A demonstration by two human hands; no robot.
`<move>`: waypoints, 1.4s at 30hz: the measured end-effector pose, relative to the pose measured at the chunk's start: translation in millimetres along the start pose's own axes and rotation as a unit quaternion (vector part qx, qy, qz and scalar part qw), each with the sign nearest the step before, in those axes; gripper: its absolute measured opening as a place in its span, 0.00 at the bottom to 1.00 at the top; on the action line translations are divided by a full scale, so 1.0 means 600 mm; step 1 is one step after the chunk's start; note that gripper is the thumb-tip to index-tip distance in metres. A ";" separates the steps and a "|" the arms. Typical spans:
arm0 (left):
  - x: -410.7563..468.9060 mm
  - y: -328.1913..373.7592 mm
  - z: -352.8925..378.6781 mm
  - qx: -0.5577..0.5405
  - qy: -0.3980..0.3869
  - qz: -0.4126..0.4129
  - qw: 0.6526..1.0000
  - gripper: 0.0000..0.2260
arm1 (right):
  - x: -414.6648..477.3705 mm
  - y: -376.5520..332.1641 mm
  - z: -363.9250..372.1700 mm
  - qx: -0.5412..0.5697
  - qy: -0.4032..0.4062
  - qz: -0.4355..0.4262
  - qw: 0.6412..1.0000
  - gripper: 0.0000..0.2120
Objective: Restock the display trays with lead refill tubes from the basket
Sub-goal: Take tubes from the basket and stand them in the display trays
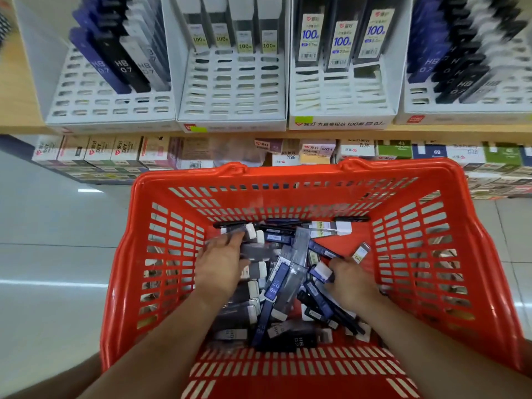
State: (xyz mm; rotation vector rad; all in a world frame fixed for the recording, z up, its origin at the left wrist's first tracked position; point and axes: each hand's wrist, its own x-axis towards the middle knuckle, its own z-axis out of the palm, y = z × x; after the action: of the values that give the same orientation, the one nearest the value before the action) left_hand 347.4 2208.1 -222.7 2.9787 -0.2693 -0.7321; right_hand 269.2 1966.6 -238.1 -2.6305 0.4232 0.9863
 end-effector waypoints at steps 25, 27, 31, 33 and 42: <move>-0.073 0.158 -0.126 -0.661 -0.007 -0.123 0.740 0.12 | -0.070 -0.116 -0.128 0.739 -0.281 0.039 0.611 0.33; -0.093 0.175 -0.137 -0.628 0.067 -0.125 0.765 0.09 | -0.092 -0.130 -0.136 0.779 -0.281 0.048 0.559 0.28; -0.129 0.184 -0.171 -0.530 0.136 -0.048 0.836 0.02 | -0.139 -0.134 -0.174 0.784 -0.256 0.013 0.566 0.17; -0.144 0.184 -0.188 -0.491 0.146 -0.026 0.858 0.05 | -0.161 -0.133 -0.201 0.757 -0.207 -0.013 0.619 0.13; -0.198 0.189 -0.277 -0.322 0.294 0.120 0.892 0.18 | -0.229 -0.126 -0.257 0.791 -0.021 -0.107 0.601 0.10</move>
State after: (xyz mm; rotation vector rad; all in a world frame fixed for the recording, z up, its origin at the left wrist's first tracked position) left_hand 303.8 2121.7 -10.3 2.3136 -0.2762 0.1209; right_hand 288.3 2000.4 -21.8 -0.9270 0.5456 0.1951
